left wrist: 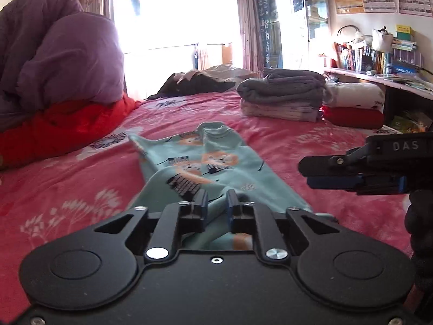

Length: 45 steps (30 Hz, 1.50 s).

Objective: Fold clothes

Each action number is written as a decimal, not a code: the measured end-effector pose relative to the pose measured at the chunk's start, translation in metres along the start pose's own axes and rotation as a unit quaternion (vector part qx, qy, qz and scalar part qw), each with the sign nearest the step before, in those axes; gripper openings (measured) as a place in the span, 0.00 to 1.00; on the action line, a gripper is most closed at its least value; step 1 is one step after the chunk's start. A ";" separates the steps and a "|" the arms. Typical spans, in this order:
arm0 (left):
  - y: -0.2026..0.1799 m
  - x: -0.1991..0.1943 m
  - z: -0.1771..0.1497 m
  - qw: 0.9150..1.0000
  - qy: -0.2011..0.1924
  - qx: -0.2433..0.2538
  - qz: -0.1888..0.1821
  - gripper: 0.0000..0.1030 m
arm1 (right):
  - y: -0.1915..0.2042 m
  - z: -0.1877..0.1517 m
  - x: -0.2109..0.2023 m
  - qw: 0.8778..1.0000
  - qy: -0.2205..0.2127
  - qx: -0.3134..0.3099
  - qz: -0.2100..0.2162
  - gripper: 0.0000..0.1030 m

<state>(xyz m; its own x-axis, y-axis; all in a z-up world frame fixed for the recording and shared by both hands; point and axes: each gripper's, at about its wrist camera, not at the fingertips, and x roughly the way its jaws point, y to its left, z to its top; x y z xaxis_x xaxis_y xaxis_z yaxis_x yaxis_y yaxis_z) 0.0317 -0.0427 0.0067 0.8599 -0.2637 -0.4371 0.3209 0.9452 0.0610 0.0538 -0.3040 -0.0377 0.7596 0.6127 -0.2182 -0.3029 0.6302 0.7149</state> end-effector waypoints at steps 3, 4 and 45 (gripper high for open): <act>0.008 -0.006 -0.004 0.999 0.021 -0.028 -0.004 0.46 | 0.005 -0.003 0.004 1.000 0.012 -0.012 0.006 0.39; 0.009 -0.005 -0.005 0.999 0.033 -0.041 -0.012 0.45 | 0.006 -0.004 0.005 1.000 0.015 -0.014 0.007 0.39; 0.134 -0.006 -0.091 0.772 0.069 -0.630 0.039 0.10 | 0.033 -0.037 0.031 0.989 0.104 -0.102 0.012 0.39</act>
<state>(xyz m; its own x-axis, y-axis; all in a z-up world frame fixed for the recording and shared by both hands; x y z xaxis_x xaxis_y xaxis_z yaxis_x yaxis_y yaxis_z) 0.0328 0.1029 -0.0645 0.7786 -0.2553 -0.5732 -0.4462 0.4169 -0.7919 0.0465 -0.2465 -0.0456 0.6220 0.7007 -0.3494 -0.4457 0.6838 0.5777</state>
